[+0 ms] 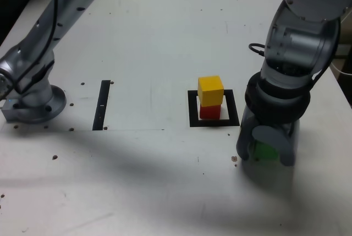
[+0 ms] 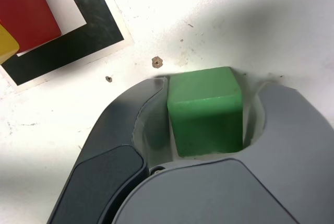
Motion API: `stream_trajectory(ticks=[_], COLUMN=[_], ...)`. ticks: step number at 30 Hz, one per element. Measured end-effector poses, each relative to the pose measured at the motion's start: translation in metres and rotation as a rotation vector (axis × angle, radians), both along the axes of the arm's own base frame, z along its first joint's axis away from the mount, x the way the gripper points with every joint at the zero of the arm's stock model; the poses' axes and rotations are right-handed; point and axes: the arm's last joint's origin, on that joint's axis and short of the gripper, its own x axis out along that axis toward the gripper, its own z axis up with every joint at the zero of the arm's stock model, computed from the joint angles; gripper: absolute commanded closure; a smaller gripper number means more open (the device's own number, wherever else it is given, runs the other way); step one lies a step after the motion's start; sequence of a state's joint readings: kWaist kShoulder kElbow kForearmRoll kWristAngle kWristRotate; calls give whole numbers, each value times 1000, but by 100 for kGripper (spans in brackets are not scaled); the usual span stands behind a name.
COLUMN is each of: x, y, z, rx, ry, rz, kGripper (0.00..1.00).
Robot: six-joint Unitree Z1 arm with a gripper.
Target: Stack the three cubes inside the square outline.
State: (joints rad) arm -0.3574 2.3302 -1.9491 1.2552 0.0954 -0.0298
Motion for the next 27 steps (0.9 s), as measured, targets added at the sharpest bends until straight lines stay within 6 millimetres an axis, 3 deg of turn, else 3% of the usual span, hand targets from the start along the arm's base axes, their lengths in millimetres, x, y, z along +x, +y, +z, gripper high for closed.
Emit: stream_trajectory(ticks=[9,16,21,27], x=[-2,-14,-31,-64], y=[1,-1,1,17], z=[3,21,55,111], rx=[6,-5,-8,22], ry=[-20,-54,-93,-166], rz=[0,20,7,-25], kGripper=[84,89,89,89])
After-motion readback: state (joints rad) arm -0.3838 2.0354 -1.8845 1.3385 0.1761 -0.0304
